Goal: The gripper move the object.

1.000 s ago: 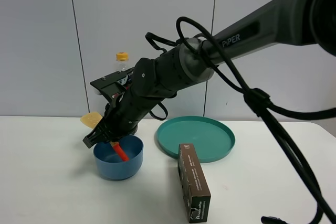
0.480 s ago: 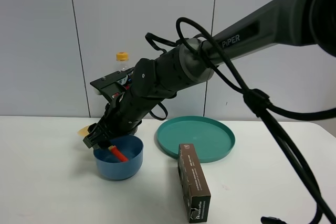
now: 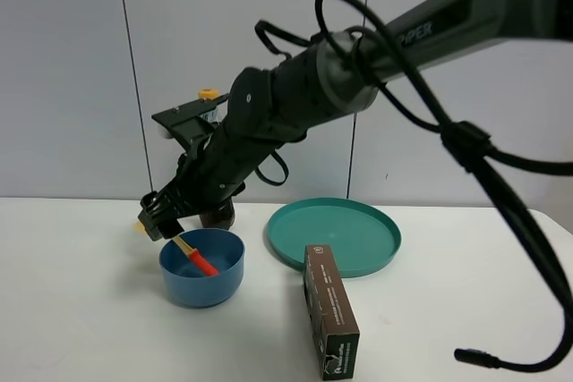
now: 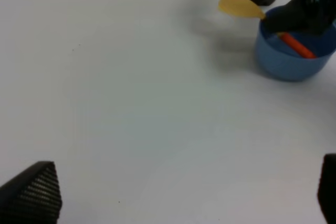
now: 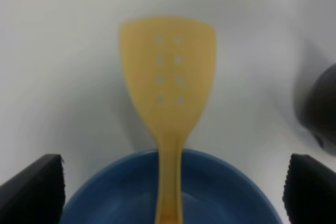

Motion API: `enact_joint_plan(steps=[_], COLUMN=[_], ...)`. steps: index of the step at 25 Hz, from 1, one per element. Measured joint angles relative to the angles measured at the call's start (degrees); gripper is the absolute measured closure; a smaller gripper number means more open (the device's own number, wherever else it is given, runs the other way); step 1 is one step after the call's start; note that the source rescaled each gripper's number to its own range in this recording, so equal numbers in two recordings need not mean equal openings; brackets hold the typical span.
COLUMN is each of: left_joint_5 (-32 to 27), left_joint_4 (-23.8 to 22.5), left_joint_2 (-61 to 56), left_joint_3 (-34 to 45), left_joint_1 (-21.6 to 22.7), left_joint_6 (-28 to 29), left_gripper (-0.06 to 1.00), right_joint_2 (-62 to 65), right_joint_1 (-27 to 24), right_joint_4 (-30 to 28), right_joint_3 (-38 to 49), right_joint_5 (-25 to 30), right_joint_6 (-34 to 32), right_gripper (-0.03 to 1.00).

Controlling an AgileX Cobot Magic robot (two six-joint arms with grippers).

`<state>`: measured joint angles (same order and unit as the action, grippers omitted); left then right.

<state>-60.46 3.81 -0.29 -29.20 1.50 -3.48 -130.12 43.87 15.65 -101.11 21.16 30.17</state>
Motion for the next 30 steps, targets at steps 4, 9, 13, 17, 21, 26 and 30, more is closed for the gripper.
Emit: enact_joint_plan(steps=[4,9,13,17,21,26,30], left_joint_5=[0.0,0.0,0.0,0.0,0.0,0.0,0.0], left_joint_4=[0.0,0.0,0.0,0.0,0.0,0.0,0.0], left_joint_2=[0.0,0.0,0.0,0.0,0.0,0.0,0.0], left_joint_3=[0.0,0.0,0.0,0.0,0.0,0.0,0.0], left_joint_1=[0.0,0.0,0.0,0.0,0.0,0.0,0.0], left_joint_6=[0.0,0.0,0.0,0.0,0.0,0.0,0.0], left_gripper=[-0.06,-0.06,-0.06,-0.06,-0.06,-0.06,-0.06], right_joint_2=[5.59,10.76,15.7,19.88,23.62,30.02,33.94], right_joint_1=[0.0,0.0,0.0,0.0,0.07,0.0,-0.93], right_joint_4=[0.25,0.3,0.24,-0.45,-9.21,-26.24,-28.35], right_joint_3=[-0.04,-0.04,-0.04,-0.11,-0.11,-0.11,-0.18], right_joint_5=[8.06,19.74,31.04,41.22,47.76,48.71,48.75], right_joint_6=[-0.06,-1.07,-1.67,-3.71,-13.09,-24.62,-26.19], right_gripper=[0.13,0.13,0.13,0.13,0.13,0.13,0.13])
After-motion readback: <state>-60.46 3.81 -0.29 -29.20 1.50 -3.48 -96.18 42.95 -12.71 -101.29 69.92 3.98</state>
